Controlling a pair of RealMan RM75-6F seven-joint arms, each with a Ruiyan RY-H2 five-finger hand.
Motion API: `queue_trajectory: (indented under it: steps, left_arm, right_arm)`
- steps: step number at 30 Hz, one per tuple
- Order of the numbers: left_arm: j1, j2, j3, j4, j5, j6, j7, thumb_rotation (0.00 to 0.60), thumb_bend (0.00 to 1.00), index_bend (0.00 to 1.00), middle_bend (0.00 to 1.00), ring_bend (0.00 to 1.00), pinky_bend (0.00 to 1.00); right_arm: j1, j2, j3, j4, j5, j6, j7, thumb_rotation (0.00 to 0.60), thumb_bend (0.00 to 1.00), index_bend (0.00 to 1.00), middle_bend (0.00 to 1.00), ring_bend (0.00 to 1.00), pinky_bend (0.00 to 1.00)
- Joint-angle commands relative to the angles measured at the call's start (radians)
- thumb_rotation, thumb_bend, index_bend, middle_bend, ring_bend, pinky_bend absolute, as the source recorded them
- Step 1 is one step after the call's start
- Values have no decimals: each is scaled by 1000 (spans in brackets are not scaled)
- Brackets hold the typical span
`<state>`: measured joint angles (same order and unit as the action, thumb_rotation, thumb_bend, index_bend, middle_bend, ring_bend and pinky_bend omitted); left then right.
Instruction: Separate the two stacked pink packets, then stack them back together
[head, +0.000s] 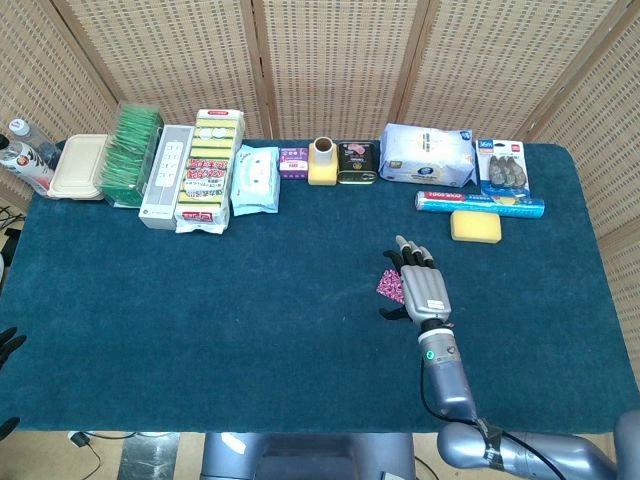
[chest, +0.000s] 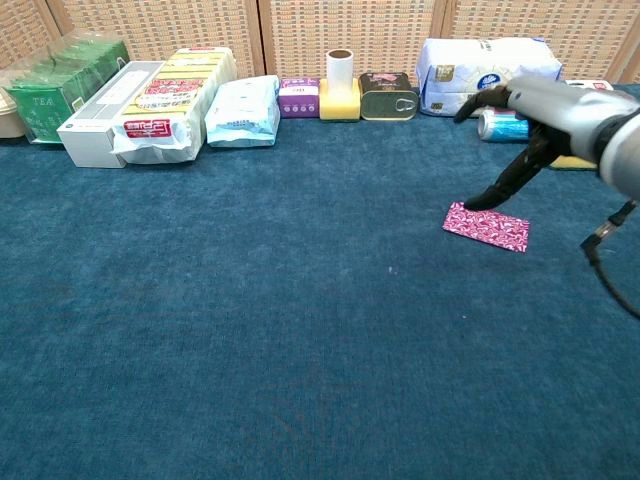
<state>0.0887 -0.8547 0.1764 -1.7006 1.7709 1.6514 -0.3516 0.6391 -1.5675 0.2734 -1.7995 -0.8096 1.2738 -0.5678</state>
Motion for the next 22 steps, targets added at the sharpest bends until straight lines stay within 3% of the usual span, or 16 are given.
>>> queue_trajectory:
  steps: [1,5,8,13,18,22]
  left_arm:
    - [21,-18,-4,12,18,37,49,600,26,0,0,0,36]
    - [36,-30,3,18,42,59,83,600,29,0,0,0,37]
    - [55,-39,6,24,62,90,110,600,29,0,0,0,37]
    - [94,-53,10,40,77,152,138,600,32,0,0,0,37]
    - [128,-64,7,66,66,213,106,600,42,0,0,0,37]
    - [141,-72,-7,90,49,247,74,600,43,0,0,0,37]
  right_arm:
    - [-116,132,-116,17,-353,-6,283,551,22,165,48,0,0]
    - [-172,194,-181,126,-573,77,430,550,6,165,51,0,0]
    - [-218,243,-235,193,-690,153,470,547,0,167,51,0,0]
    - [-322,315,-300,206,-765,281,510,550,0,177,50,0,0]
    - [-437,354,-345,194,-824,431,470,554,0,199,50,0,0]
    - [-522,395,-382,128,-850,514,447,563,0,197,48,0,0]
